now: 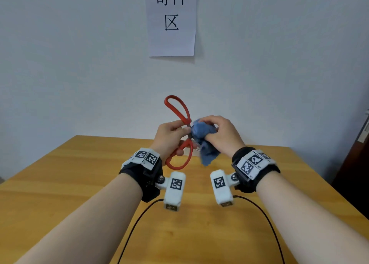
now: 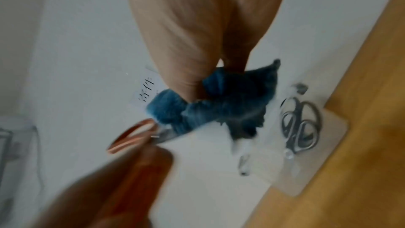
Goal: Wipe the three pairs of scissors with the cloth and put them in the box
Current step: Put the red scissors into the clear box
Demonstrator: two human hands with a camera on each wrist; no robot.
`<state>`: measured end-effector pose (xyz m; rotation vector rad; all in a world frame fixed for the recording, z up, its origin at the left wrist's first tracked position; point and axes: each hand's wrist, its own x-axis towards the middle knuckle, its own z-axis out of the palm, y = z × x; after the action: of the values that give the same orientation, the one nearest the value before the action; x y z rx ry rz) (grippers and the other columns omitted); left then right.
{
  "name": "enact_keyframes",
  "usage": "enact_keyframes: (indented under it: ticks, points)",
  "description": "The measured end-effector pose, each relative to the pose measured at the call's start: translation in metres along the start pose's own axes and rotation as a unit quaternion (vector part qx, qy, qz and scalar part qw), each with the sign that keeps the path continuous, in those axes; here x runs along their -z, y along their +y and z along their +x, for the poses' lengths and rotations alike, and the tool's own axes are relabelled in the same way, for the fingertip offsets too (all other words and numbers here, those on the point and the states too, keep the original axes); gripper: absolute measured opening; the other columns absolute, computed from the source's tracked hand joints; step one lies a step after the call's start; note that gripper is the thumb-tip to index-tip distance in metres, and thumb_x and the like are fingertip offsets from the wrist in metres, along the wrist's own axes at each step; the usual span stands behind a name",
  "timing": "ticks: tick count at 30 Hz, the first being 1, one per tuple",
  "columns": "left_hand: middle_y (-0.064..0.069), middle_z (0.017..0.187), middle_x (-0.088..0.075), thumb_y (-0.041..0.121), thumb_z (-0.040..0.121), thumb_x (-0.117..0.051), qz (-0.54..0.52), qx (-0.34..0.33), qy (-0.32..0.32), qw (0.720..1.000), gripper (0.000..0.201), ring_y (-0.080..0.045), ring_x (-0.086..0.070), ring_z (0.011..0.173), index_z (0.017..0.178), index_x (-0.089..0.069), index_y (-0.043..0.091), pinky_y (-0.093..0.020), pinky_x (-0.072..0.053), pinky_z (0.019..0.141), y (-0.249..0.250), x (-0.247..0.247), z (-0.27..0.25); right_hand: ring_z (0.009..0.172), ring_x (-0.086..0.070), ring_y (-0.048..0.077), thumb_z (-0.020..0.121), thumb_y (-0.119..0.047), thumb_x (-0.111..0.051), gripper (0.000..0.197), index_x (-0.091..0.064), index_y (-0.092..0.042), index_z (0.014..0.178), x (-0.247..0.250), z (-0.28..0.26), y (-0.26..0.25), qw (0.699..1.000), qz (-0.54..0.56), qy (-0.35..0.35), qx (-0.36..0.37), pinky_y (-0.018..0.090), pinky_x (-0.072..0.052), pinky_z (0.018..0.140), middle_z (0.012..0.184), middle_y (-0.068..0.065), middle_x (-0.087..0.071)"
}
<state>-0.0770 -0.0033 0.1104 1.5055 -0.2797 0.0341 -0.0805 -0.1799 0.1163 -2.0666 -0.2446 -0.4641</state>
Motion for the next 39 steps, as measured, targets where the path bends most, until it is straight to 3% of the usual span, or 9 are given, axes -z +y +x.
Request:
enact_keyframes:
  ticks: [4,8,11,16,21,24,28,32,39]
  points:
    - [-0.016,0.096,-0.074,0.011,0.102,-0.061,-0.094,0.021,0.033,0.995,0.022,-0.032,-0.076,0.076,0.124,-0.065,0.01,-0.02,-0.032,0.032,0.007,0.012,0.003,0.102,-0.066,0.026,0.077,0.002,-0.062,0.046,-0.069,-0.027,0.112,0.024,0.007,0.046,0.982,-0.136,0.056,-0.119,0.032,-0.054,0.083,0.113,0.003,-0.071]
    - [-0.015,0.105,-0.074,0.012,0.102,-0.061,-0.09,0.028,0.065,0.993,0.021,-0.033,-0.078,0.08,0.123,-0.065,0.01,-0.023,-0.042,0.034,0.0,0.019,0.007,0.13,-0.054,0.029,0.088,-0.01,-0.066,0.057,-0.054,-0.019,0.143,0.039,0.013,0.047,0.964,-0.18,-0.015,-0.195,0.038,-0.045,0.108,0.146,0.007,-0.054]
    - [-0.012,0.099,-0.071,0.015,0.104,-0.058,-0.108,0.038,0.075,0.991,0.018,-0.033,-0.078,0.082,0.115,-0.061,0.002,-0.026,-0.051,0.038,-0.004,0.008,0.011,0.104,-0.071,0.026,0.095,-0.036,-0.066,0.03,-0.072,-0.015,0.116,0.033,0.007,0.019,0.975,-0.058,-0.074,-0.204,0.046,-0.056,0.097,0.116,0.002,-0.074]
    - [-0.002,0.065,-0.074,0.022,0.107,-0.053,-0.172,0.054,0.053,0.982,0.02,-0.032,-0.078,0.076,0.1,-0.051,0.004,-0.035,-0.061,0.052,0.002,-0.011,0.018,0.084,-0.075,0.03,0.092,-0.061,-0.061,0.052,-0.073,-0.013,0.108,0.011,0.0,-0.014,0.949,0.02,-0.234,-0.211,0.046,-0.06,0.081,0.095,0.003,-0.079]
    - [-0.011,0.092,-0.074,0.02,0.108,-0.052,-0.204,0.042,0.034,0.977,0.022,-0.037,-0.077,0.096,0.11,-0.057,-0.001,-0.043,-0.065,0.068,0.011,-0.013,0.021,0.071,-0.072,0.026,0.1,-0.035,-0.059,0.029,-0.073,-0.009,0.097,0.008,0.006,-0.027,0.961,0.076,-0.174,-0.202,0.039,-0.059,0.073,0.084,0.005,-0.078]
    - [-0.015,0.117,-0.07,0.034,0.108,-0.051,-0.214,0.036,0.026,0.976,0.037,-0.035,-0.075,0.104,0.121,-0.064,0.003,-0.048,-0.063,0.084,0.006,-0.005,0.02,0.069,-0.071,0.026,0.103,-0.028,-0.055,0.027,-0.07,-0.007,0.096,0.012,0.01,-0.026,0.971,0.088,-0.114,-0.19,0.042,-0.061,0.07,0.084,0.006,-0.078]
    - [-0.013,0.125,-0.069,0.053,0.102,-0.052,-0.233,0.068,0.09,0.966,0.053,-0.036,-0.072,0.11,0.128,-0.061,0.009,-0.058,-0.058,0.092,-0.007,0.016,0.02,0.067,-0.071,0.025,0.108,-0.025,-0.041,0.028,-0.062,-0.007,0.102,0.021,0.015,-0.024,0.982,0.114,-0.017,-0.152,0.035,-0.058,0.057,0.098,0.013,-0.077]
    - [-0.009,0.134,-0.064,0.056,0.104,-0.045,-0.216,0.08,0.15,0.962,0.06,-0.033,-0.065,0.118,0.145,-0.049,0.012,-0.057,-0.055,0.098,0.005,0.027,0.026,0.074,-0.073,0.029,0.108,-0.03,-0.043,0.027,-0.062,-0.011,0.101,0.029,0.015,-0.024,0.983,0.132,0.035,-0.12,0.055,-0.062,0.076,0.095,0.009,-0.077]
    - [-0.006,0.159,-0.041,0.061,0.105,-0.03,-0.096,0.065,0.211,0.971,0.069,-0.026,-0.042,0.14,0.158,-0.033,0.018,-0.049,-0.04,0.111,0.037,0.025,0.044,0.075,-0.073,0.028,0.106,-0.037,-0.045,0.031,-0.066,-0.014,0.101,0.038,0.014,-0.026,0.977,0.142,0.128,-0.09,0.053,-0.063,0.076,0.092,0.007,-0.074]
